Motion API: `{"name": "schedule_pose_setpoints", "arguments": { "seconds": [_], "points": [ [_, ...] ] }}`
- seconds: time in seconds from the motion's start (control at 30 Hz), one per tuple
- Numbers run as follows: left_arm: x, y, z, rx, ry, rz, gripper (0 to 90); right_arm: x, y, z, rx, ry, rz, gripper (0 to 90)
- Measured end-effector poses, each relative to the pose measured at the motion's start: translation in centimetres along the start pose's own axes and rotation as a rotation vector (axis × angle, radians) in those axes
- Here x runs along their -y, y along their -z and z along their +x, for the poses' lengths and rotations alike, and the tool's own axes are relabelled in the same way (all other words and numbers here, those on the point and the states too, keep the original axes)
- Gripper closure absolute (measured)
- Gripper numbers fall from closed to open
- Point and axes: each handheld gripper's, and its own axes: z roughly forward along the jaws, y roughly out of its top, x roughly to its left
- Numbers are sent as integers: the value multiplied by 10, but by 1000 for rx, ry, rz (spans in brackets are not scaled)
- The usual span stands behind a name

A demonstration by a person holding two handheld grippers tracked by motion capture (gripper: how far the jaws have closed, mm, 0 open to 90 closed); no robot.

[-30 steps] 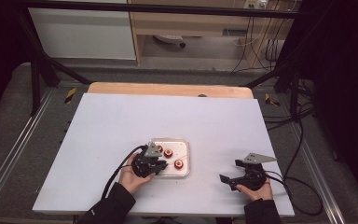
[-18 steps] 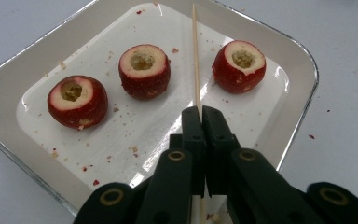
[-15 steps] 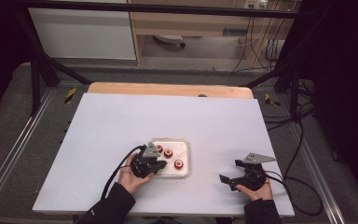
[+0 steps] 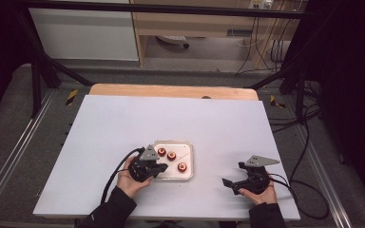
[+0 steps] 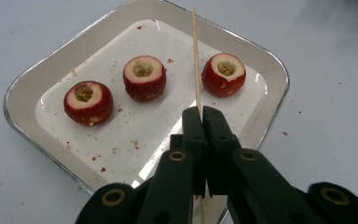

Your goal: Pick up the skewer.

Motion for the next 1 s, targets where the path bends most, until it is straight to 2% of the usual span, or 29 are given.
{"name": "schedule_pose_setpoints", "arguments": {
  "seconds": [0.17, 0.33, 0.37, 0.5, 0.53, 0.57, 0.6, 0.67, 0.9, 0.93, 0.97, 1.0],
  "points": [
    [0, 3, 0, 8, 4, 4, 883, -5, -3, 7, 12, 31, 6, 4],
    [-2, 6, -1, 19, -14, 28, 883, -12, -8, 17, 29, 109, 33, 5],
    [-3, 7, -1, 22, -19, 31, 883, -12, -8, 17, 29, 109, 33, 5],
    [-4, 10, -2, 27, -26, 37, 883, -21, -13, 28, 44, 197, 55, 23],
    [-4, 10, -2, 30, -29, 42, 883, -21, -13, 28, 44, 197, 55, 23],
    [-5, 10, -3, 30, -34, 46, 883, -26, -16, 33, 48, 227, 66, 24],
    [-5, 10, -3, 30, -34, 46, 883, -26, -16, 33, 48, 227, 66, 24],
    [-7, 11, -5, 35, -48, 55, 883, -34, -20, 42, 53, 282, 74, 33],
    [-13, 13, -8, 42, -75, 71, 883, -51, -29, 62, 56, 395, 95, 46],
    [-15, 13, -9, 44, -79, 76, 883, -51, -29, 62, 56, 395, 95, 46],
    [-16, 13, -10, 44, -86, 78, 883, -55, -31, 69, 62, 429, 108, 49],
    [-17, 13, -11, 45, -93, 83, 883, -55, -31, 69, 62, 429, 108, 49]
  ]
}}
